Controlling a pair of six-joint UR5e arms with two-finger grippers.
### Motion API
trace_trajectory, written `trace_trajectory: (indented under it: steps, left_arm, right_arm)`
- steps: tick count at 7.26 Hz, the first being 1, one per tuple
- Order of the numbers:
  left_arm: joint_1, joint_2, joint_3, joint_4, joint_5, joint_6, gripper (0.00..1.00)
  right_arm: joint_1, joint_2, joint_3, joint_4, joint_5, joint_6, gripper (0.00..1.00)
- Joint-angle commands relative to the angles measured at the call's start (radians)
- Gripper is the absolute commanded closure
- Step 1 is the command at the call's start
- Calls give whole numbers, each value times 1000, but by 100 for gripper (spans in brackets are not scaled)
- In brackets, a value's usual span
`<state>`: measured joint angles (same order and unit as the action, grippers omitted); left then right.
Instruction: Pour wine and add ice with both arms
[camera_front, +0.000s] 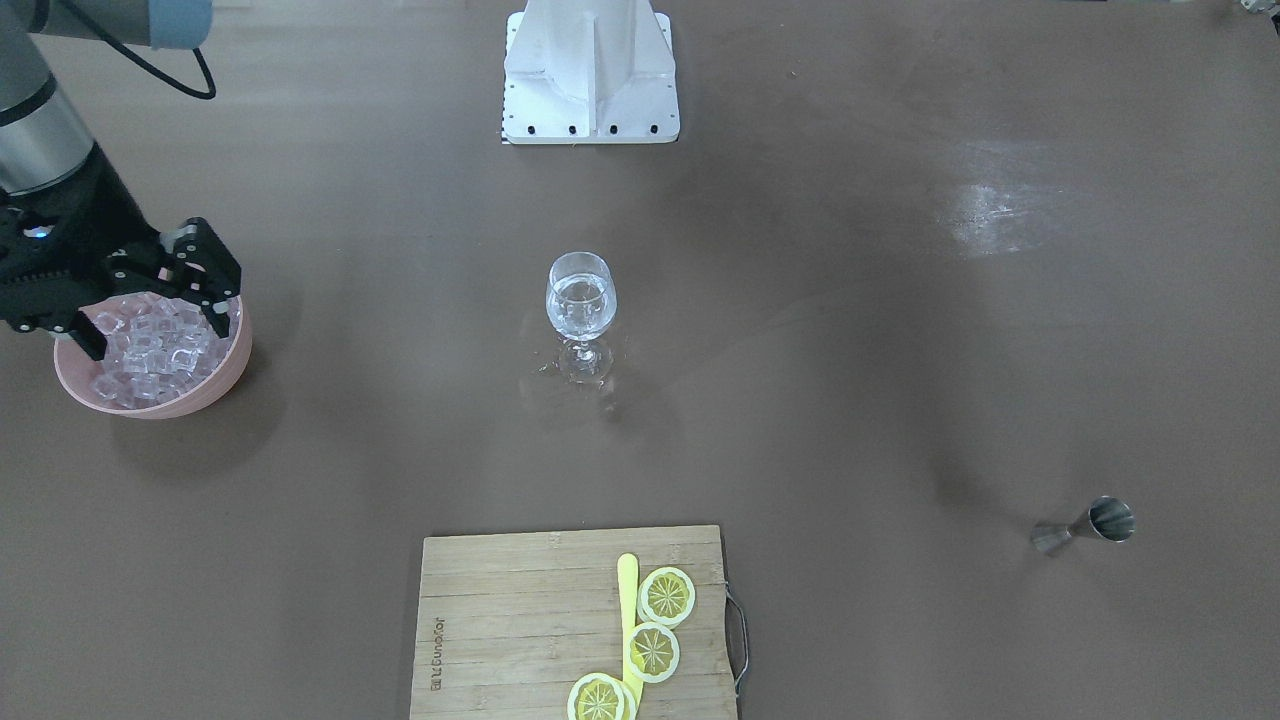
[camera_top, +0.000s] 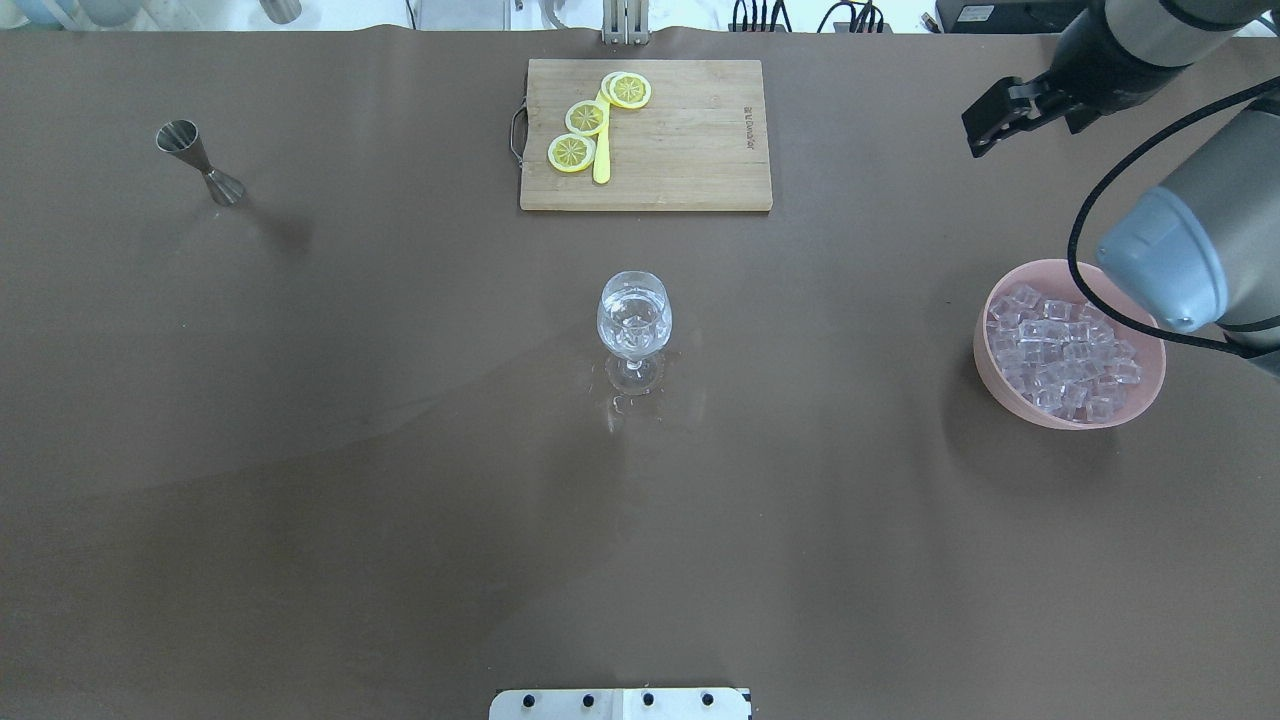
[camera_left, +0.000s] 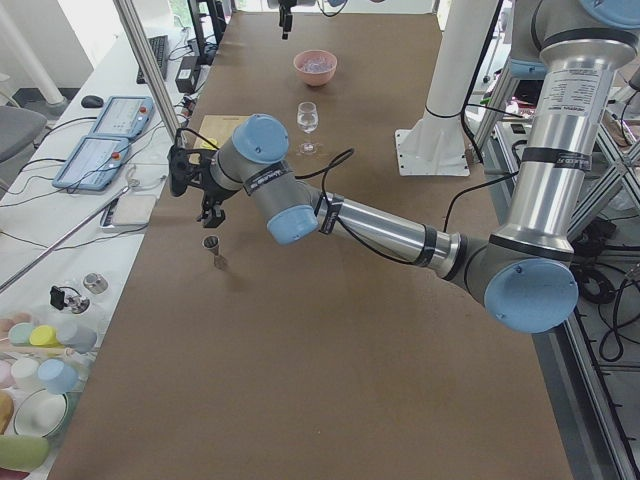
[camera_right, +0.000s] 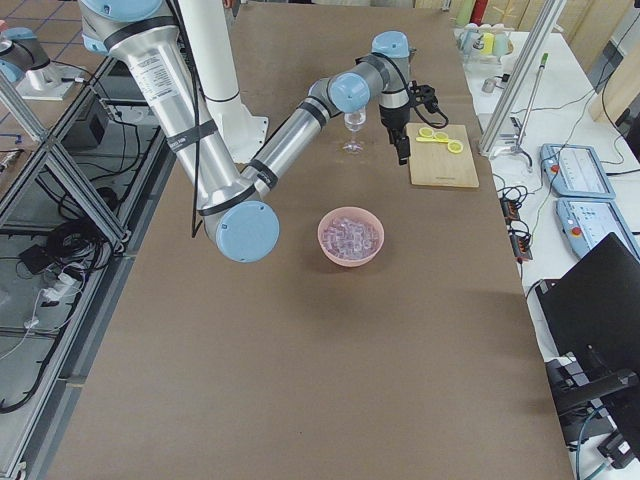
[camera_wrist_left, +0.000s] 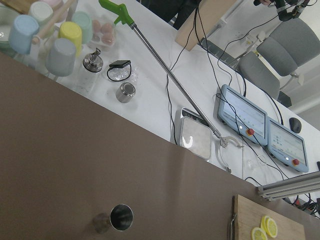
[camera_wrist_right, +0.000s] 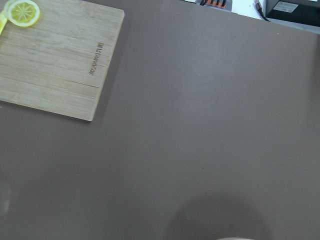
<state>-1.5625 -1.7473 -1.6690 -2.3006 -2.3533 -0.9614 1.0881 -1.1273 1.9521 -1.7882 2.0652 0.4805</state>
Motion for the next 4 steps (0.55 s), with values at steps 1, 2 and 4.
trace_trajectory:
  steps: [1, 2, 4]
  left_arm:
    - [-10, 6, 54, 161, 8, 429, 4]
    - [-42, 6, 48, 276, 8, 561, 4]
    - [-76, 49, 49, 399, 8, 824, 4]
  right_arm:
    - [99, -96, -7, 3, 33, -188, 0]
    - [140, -132, -18, 1, 44, -282, 0]
    - [243, -201, -47, 6, 116, -460, 0]
